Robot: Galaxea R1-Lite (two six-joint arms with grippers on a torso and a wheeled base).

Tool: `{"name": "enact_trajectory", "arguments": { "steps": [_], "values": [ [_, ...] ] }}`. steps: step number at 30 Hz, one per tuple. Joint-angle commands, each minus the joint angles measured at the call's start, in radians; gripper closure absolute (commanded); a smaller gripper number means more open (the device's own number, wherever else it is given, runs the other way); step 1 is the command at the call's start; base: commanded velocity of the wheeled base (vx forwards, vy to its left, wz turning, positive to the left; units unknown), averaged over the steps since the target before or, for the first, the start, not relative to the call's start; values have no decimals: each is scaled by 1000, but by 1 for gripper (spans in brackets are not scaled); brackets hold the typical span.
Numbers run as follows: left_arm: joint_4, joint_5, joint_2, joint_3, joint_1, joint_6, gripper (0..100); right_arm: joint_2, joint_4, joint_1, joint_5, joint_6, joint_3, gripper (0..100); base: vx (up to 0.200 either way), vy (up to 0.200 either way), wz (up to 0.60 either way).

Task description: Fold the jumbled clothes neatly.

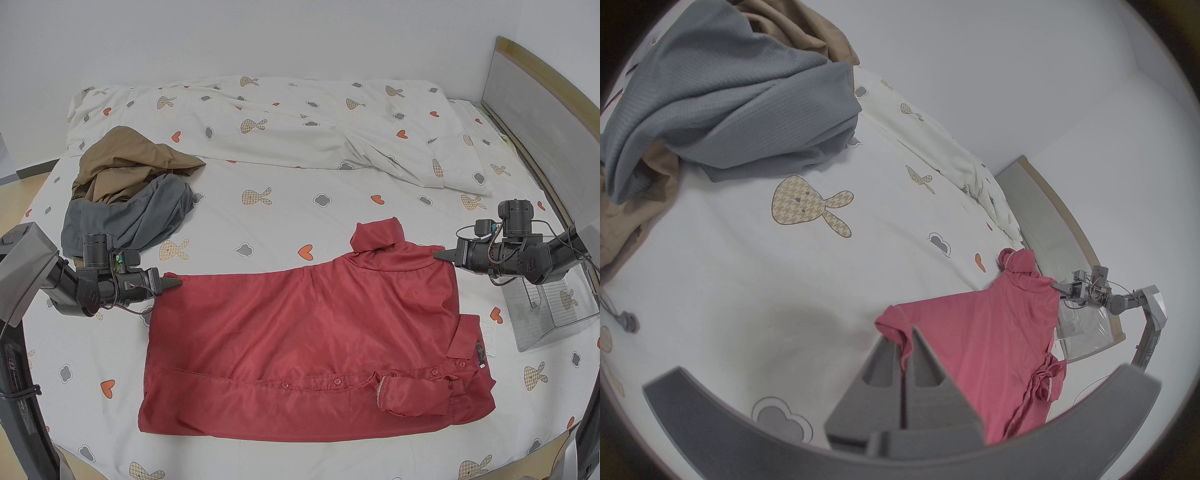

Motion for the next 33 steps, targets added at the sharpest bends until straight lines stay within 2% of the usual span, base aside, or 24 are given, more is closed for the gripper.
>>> {"name": "enact_trajectory", "arguments": {
  "steps": [1, 11, 19, 25, 29, 33],
  "values": [
    [-4, -1, -68, 51, 2, 2, 100, -43, -2, 1, 5, 1, 43, 100, 0, 0, 0],
    [-5, -2, -131, 151, 4, 5, 100, -109, -2, -8, 29, -2, 150, 100, 0, 0, 0],
    [-8, -4, -148, 209, 24, 8, 100, -125, -4, -65, 31, -8, 202, 100, 0, 0, 0],
    [-34, -4, -148, 251, 31, 7, 100, -131, -7, -79, 32, -9, 252, 100, 0, 0, 0],
    [-42, -4, -149, 277, 31, 8, 100, -143, -74, -77, 31, -9, 314, 100, 0, 0, 0],
    [-42, -2, -161, 306, 33, 8, 100, -145, -223, -82, 32, -8, 411, 100, 0, 0, 0]
  ]
}}
